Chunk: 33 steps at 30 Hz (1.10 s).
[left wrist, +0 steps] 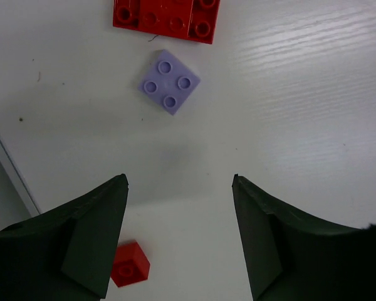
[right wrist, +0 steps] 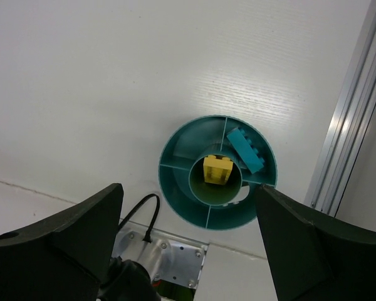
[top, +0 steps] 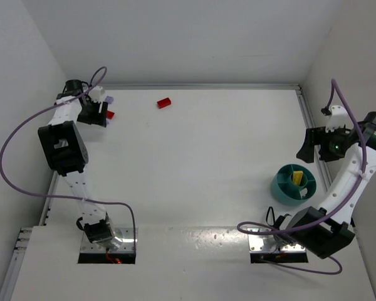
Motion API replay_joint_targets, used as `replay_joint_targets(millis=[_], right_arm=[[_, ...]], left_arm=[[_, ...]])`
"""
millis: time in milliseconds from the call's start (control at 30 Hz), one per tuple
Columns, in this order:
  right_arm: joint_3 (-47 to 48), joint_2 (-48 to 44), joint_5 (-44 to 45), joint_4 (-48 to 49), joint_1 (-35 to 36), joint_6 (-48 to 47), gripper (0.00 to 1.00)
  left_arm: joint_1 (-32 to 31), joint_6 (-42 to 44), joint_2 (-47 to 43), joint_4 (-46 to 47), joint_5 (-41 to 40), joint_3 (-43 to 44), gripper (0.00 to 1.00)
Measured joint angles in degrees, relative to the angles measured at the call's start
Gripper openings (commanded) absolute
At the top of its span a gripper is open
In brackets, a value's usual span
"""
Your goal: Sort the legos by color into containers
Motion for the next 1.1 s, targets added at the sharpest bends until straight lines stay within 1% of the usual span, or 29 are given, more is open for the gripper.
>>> replay_joint_targets(millis=[133,233,633,800,1000,1100], right_arm=[[0.5,0.0,0.5,-0.4,0.0,0.6,0.83],[0.9,0.1,0.6,-0.6,0.0,1.1,0.83],[2.7,1.4,0.7,-0.7,0.0,2.3,0.82],[2.7,2.0,0.7,-0.7,0.0,2.7,0.82],[2.7,2.5,0.7,-0.6,0.0,2.8,0.82],[2.6,2.5,0.7,-0.6,0.0,2.8,0.81]], left_arm=[[0.0,0.5,4.4,0.7,-0.4,1.9,0.72],[0.0,1.1,6.2,0.5,-0.5,1.9,0.71],[0.0,3.0,12.3,0.8,-1.8,7.0,0.63],[-0.2,3.3,14.5,-0.6,-1.9,10.6,0.62],[-0.7,4.0,18.8,-2.7,-1.8,18.1,0.61],[-1.3,4.6,19.1,-2.9,-1.9,18.7,0.61]])
